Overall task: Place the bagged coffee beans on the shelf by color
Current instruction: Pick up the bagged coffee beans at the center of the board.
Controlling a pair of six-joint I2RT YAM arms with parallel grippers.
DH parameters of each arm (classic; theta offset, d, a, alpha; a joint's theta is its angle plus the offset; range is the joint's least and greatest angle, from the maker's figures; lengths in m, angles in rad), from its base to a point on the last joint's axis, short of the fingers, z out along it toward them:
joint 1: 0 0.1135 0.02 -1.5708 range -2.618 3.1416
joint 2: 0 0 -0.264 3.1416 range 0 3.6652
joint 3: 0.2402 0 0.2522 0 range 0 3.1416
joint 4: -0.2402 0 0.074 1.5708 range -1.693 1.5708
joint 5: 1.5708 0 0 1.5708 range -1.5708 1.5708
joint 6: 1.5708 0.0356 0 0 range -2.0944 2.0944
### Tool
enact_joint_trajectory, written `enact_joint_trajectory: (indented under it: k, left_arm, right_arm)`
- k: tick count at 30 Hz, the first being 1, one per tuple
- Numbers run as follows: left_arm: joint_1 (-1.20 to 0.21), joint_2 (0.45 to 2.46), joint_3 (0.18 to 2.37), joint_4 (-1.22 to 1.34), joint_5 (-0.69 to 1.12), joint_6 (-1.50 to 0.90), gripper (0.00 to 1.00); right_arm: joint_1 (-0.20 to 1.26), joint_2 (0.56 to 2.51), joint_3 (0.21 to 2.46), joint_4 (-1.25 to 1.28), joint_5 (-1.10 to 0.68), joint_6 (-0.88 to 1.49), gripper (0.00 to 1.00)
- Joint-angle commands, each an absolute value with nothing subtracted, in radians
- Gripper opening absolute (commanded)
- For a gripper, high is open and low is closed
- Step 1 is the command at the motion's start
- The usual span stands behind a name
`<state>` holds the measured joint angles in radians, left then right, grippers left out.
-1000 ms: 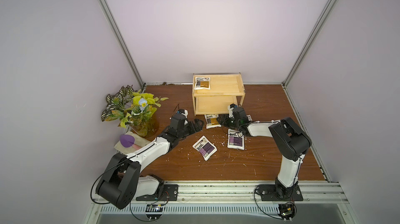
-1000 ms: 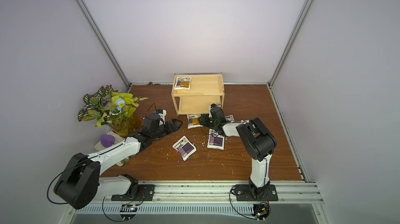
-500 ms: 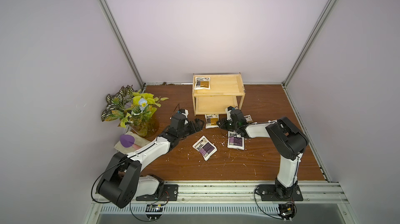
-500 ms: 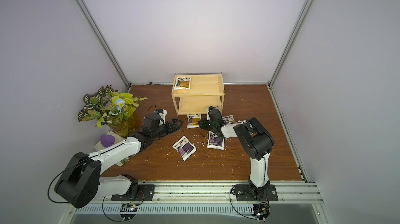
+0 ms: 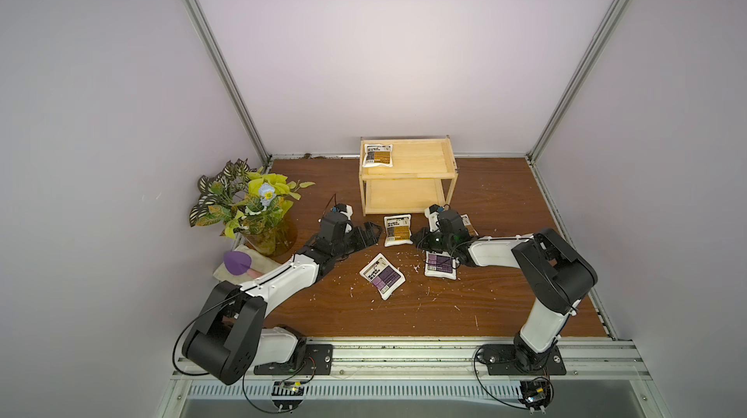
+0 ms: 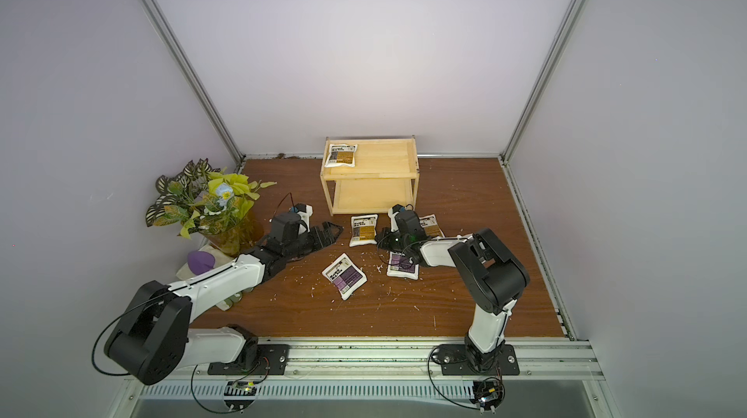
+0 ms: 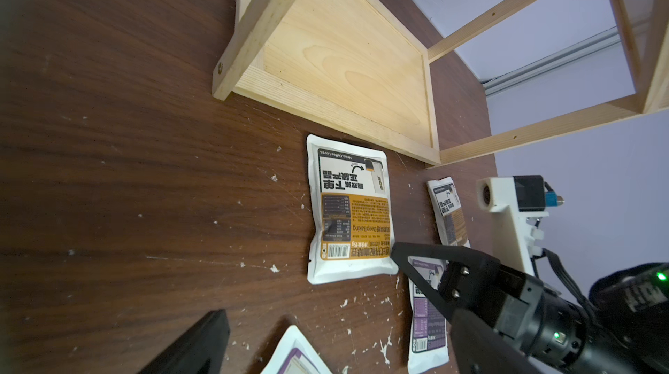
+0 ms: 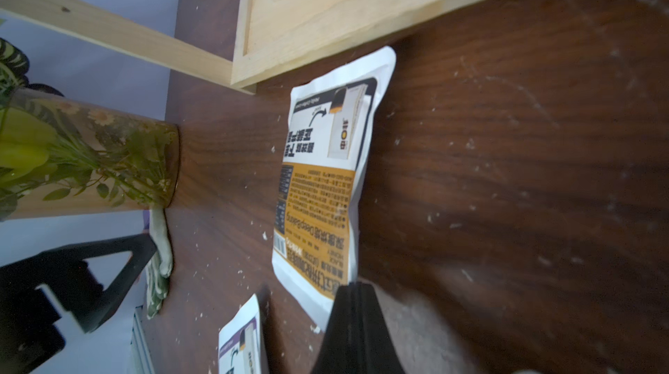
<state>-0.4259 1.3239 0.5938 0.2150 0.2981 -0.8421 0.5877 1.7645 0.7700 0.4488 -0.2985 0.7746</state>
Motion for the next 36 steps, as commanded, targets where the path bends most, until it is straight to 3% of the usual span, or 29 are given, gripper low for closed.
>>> enact_joint_trajectory:
  k: [1,12,19,22,36]
  left_arm:
    - [-0.437,1.330,0.606,0.242,0.313,-0.827,0.99]
    - [-0.439,1.384,0.606,0.271,0.338,-0.825,1.00]
    - [-0.441,1.437,0.627,0.280,0.353,-0.814,0.99]
    - [-0.442,1.451,0.623,0.293,0.356,-0.819,1.00]
    - [-0.445,1.492,0.608,0.319,0.367,-0.814,0.99]
  right_arm:
    - [0.601,1.699,0.745,0.426,-0.353,0.746,0.00]
    - [0.627,1.648,0.676,0.403,-0.336,0.738,0.09]
    - [0.627,1.692,0.727,0.401,-0.336,0.740,0.34]
    - [0.625,1.710,0.748,0.391,-0.337,0.732,0.40]
    - [0.623,1.747,0.742,0.468,-0.379,0.784,0.50]
